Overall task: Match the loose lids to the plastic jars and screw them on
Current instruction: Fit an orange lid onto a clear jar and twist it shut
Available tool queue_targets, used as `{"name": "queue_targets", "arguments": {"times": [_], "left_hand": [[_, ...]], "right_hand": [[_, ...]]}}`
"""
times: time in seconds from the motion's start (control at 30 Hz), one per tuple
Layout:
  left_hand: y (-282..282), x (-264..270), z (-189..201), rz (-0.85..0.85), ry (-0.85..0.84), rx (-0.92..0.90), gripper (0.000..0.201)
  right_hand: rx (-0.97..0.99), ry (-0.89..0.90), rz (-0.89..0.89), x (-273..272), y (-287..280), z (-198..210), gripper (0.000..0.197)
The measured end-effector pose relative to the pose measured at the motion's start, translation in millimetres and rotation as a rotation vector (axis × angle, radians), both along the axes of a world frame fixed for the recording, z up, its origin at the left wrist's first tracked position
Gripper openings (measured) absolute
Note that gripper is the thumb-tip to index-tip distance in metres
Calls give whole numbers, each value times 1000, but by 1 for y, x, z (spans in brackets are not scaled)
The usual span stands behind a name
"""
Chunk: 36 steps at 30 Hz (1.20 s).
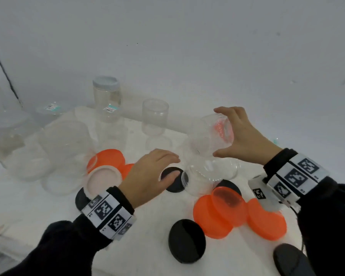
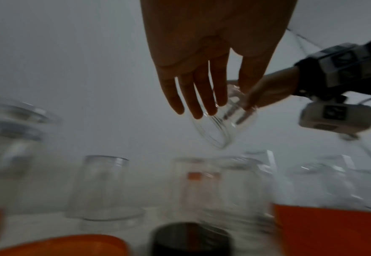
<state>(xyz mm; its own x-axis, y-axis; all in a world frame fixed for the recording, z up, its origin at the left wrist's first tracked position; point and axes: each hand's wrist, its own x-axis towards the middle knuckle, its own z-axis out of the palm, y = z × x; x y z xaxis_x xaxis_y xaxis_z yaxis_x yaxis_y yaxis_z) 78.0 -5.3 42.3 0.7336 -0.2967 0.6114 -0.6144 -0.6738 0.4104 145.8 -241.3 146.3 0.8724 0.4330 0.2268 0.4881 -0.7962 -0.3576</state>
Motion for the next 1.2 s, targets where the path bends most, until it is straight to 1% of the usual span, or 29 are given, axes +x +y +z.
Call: {"name": "queue_targets", "arguments": {"times": [0.13, 0.2, 0.27, 0.3, 0.37, 0.47, 0.6, 0.7, 0.83, 0.97, 1.1, 1.2], "left_hand": [[-52, -9, -11, -284, 90, 140, 41], [-76, -11, -13, -367, 189, 241, 51], [-99, -11, -15, -377, 337, 415, 67], [-109, -10, -15, -370, 381, 510, 74], [-126, -6, -14, -371, 387, 641, 84], [-146, 3, -17, -373, 384, 784, 93], [-169, 11, -18, -277, 396, 961, 97], [-182, 15, -21, -230, 440, 994, 97], [-191, 16, -24, -182, 521, 985, 94], [-198, 17, -24, -153, 561, 949, 95], [-202, 10, -23, -130, 509, 893, 96], [-200, -1, -20, -129, 464, 830, 95]], "right_hand": [[97, -24, -54, -25, -38, 1, 100], [127, -42, -77, -37, -55, 1, 99], [146, -49, -109, -48, -71, -1, 98], [154, -48, -127, -54, -79, -2, 97], [179, -58, -157, -64, -94, -6, 95], [198, -69, -183, -77, -114, -13, 92], [209, -59, -196, -95, -141, -19, 93], [213, -50, -205, -108, -158, -24, 95], [233, -35, -233, -122, -174, -35, 95], [264, 17, -279, -134, -184, -49, 94], [283, 88, -289, -144, -187, -64, 92], [262, 116, -276, -151, -188, -73, 98]]}}
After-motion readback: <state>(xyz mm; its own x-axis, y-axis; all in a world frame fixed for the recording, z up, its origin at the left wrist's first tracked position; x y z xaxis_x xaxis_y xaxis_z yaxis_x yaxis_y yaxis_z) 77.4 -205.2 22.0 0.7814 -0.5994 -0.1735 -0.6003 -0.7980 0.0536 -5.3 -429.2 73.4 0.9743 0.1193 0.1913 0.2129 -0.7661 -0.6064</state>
